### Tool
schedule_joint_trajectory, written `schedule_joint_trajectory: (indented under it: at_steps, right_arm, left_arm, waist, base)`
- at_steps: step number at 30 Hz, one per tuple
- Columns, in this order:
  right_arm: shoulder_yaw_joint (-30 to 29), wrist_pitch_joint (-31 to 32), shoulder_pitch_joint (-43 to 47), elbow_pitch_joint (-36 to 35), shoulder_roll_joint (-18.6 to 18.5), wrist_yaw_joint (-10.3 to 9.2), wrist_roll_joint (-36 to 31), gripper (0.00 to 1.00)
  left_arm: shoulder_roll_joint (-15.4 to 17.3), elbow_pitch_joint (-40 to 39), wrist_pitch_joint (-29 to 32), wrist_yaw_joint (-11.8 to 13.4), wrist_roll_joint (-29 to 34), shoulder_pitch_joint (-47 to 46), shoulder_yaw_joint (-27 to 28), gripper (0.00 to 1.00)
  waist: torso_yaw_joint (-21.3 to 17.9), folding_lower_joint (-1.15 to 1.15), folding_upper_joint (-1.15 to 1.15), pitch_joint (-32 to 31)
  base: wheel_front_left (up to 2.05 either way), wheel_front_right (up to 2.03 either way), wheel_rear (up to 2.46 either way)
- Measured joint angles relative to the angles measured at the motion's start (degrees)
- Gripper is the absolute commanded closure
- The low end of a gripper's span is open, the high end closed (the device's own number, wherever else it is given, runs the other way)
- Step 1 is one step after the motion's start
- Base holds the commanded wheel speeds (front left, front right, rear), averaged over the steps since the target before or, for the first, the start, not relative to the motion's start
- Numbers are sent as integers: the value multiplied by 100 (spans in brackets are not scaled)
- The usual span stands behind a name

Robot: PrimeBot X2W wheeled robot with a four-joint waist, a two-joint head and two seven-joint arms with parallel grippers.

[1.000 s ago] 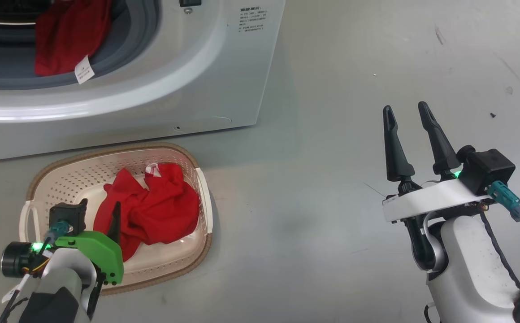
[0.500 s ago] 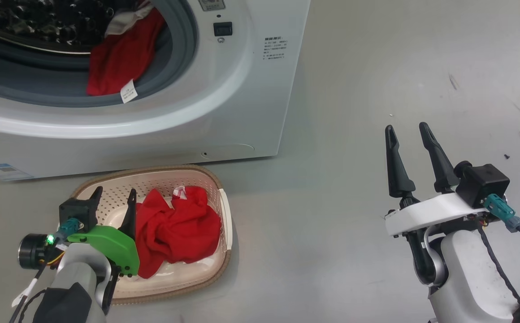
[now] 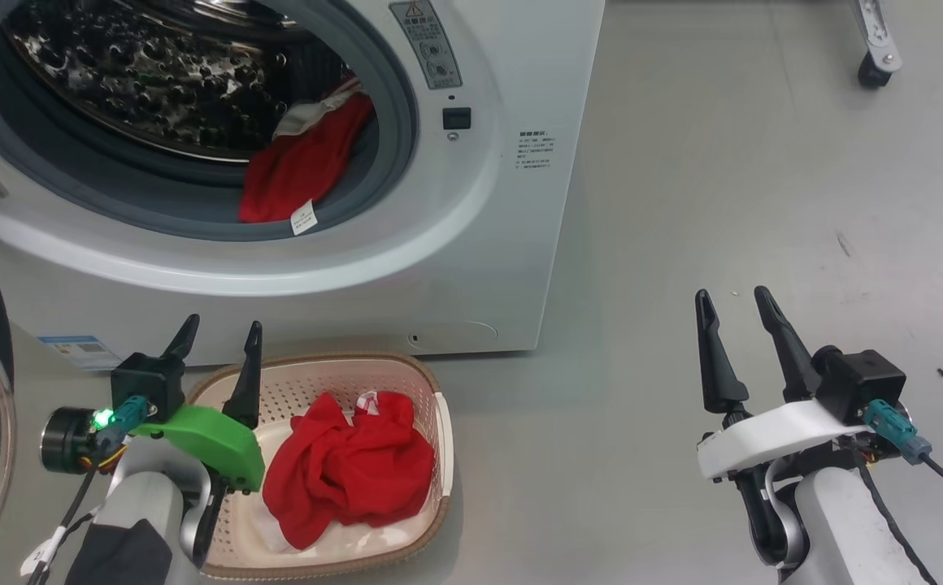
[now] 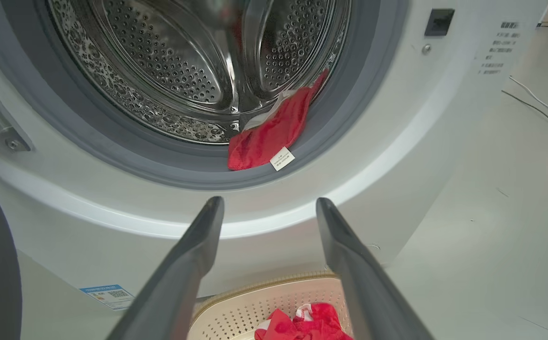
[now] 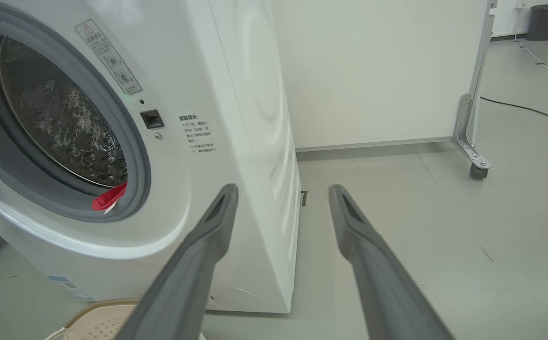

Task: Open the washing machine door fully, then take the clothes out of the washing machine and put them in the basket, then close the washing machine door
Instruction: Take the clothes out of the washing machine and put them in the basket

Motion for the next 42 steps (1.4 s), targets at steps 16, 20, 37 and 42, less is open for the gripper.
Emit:
schedule_joint_trajectory:
  at_steps: [16, 20, 37, 42]
  right_arm:
    - [5, 0, 311, -24, 11, 0, 53, 0]
    - [4, 0, 388, -46, 14, 0, 54, 0]
    - [58, 0, 393, -101, 25, 0, 54, 0]
    - [70, 0, 393, -107, 25, 0, 54, 0]
  left_arm:
    - [-1, -1163, -1, 27, 0, 866, 266, 0]
    - [-21, -1372, -1, 27, 1, 1086, 278, 0]
    - [-36, -1882, -1, 27, 87, 1508, 279, 0]
    - [-41, -1939, -1, 27, 103, 1600, 282, 0]
  waist:
    - [196, 0, 0, -603]
    - [198, 0, 0, -633]
    - [161, 0, 0, -649]
    - [142, 0, 0, -654]
  base:
    - [0, 0, 0]
    - [0, 0, 0]
    - [0, 0, 0]
    - [0, 0, 0]
